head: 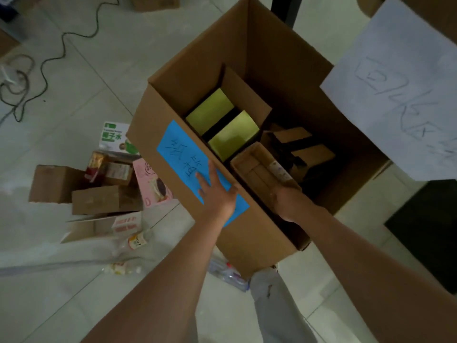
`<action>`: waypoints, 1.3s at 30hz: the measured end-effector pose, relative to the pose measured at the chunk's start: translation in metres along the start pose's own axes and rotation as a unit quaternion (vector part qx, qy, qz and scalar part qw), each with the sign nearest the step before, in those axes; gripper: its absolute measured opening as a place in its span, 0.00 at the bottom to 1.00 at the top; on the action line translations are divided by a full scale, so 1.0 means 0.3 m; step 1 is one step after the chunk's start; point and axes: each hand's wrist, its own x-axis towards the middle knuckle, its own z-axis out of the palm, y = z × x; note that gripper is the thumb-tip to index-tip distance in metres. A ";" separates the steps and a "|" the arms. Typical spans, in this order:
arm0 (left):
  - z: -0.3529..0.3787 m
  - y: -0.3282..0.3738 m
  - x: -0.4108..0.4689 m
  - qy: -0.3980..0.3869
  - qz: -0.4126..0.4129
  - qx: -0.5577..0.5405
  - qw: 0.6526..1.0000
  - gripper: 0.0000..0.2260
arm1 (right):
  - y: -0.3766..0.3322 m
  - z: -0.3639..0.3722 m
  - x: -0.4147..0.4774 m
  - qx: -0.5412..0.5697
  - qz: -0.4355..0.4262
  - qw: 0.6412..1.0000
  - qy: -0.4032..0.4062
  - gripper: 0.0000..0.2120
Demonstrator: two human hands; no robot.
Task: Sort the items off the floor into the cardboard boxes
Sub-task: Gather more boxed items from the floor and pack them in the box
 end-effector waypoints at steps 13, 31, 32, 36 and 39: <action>0.016 -0.036 -0.003 0.004 0.030 0.013 0.999 0.37 | -0.012 0.015 0.035 0.142 -0.076 0.983 0.082 0.21; -0.486 -0.449 -0.044 0.048 -0.055 -0.384 0.920 0.14 | -0.301 0.186 0.002 0.017 0.001 0.981 0.192 0.22; -0.524 -0.484 -0.047 0.050 -0.065 -0.395 0.915 0.15 | -0.311 0.188 0.001 0.007 0.007 0.979 0.204 0.20; -0.659 -0.611 -0.055 0.062 -0.088 -0.441 0.891 0.11 | -0.354 0.208 -0.001 -0.028 0.048 0.972 0.229 0.21; -0.746 -0.721 -0.058 0.086 -0.116 -0.464 0.874 0.12 | -0.407 0.244 0.000 -0.019 0.075 0.967 0.242 0.33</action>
